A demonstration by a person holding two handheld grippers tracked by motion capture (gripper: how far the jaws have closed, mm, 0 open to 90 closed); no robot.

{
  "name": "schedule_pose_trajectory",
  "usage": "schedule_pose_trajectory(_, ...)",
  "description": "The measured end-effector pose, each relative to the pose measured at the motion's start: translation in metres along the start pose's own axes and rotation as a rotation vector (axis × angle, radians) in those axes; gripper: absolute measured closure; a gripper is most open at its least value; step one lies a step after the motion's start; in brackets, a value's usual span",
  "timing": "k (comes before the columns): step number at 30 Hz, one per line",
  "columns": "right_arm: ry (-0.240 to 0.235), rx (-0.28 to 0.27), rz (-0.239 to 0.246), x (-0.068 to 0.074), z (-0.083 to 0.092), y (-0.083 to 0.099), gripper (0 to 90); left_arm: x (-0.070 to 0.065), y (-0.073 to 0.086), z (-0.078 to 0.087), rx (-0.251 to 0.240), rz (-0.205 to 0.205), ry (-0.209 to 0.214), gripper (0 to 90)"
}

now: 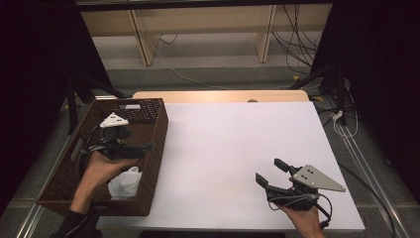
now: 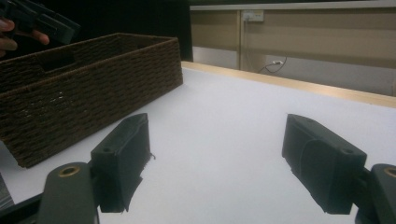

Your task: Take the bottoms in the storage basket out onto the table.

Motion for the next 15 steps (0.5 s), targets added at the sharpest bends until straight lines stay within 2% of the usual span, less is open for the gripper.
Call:
schedule_pose_trajectory(5,-0.004,0.006,0.005,0.001,-0.001,0.0,24.4,0.015,0.012,0.003,0.087,-0.013,-0.035,5.2)
schedule_pose_trajectory(8,-0.005,0.004,0.005,0.001,0.0,0.0,24.5,0.023,0.02,0.003,0.133,-0.001,-0.022,5.3)
schedule_pose_trajectory(11,-0.003,0.004,0.002,0.0,0.0,0.0,24.8,0.028,0.028,0.003,0.202,-0.015,-0.016,6.7)
schedule_pose_trajectory(15,-0.003,0.006,0.006,0.001,0.0,0.0,24.8,0.035,0.036,0.003,0.262,-0.014,-0.008,8.2)
Point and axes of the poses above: each handheld gripper's, and its own axes: z roughly backward along the jaws, y roughly out of its underside, x roughly to its left, the point moved 3 cm from there along -z, roughly forward along the jaws, and after that the axes turned 2 degrees about z, right-handed, at the moved point
